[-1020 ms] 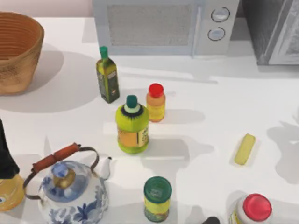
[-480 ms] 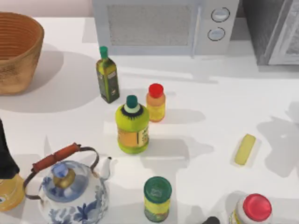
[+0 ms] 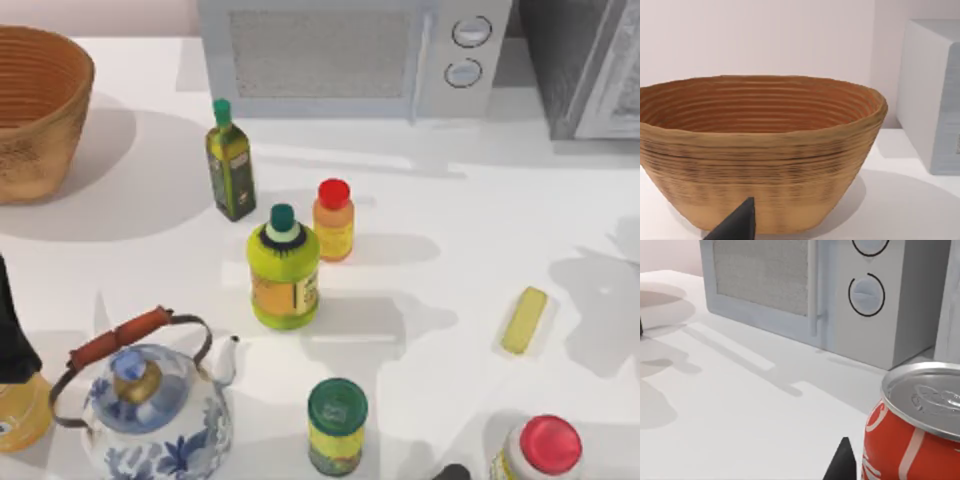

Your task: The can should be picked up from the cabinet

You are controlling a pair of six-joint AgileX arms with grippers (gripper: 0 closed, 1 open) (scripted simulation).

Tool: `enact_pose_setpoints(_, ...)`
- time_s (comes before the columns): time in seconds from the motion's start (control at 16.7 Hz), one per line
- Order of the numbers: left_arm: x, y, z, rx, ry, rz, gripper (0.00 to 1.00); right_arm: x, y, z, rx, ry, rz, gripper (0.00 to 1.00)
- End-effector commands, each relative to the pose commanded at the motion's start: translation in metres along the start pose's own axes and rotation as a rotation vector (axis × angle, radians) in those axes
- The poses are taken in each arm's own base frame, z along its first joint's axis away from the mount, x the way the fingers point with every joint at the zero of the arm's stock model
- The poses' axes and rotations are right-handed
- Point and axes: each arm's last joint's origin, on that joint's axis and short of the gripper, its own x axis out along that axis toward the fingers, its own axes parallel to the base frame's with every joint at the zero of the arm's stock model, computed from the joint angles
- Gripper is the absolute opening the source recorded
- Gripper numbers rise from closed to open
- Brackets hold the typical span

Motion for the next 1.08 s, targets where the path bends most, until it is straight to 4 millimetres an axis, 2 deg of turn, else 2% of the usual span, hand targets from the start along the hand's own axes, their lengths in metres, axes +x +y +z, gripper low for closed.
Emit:
enact_pose_setpoints(0.72,0.0,0.0,0.0,0.0,0.0,0.0,1.0,0.0,0.0,0.0,0.0,0.0,0.0,0.98)
enact_pose_setpoints(1.08,0.0,0.0,0.0,0.0,0.0,0.0,1.0,0.0,0.0,0.0,0.0,0.0,0.0,1.0)
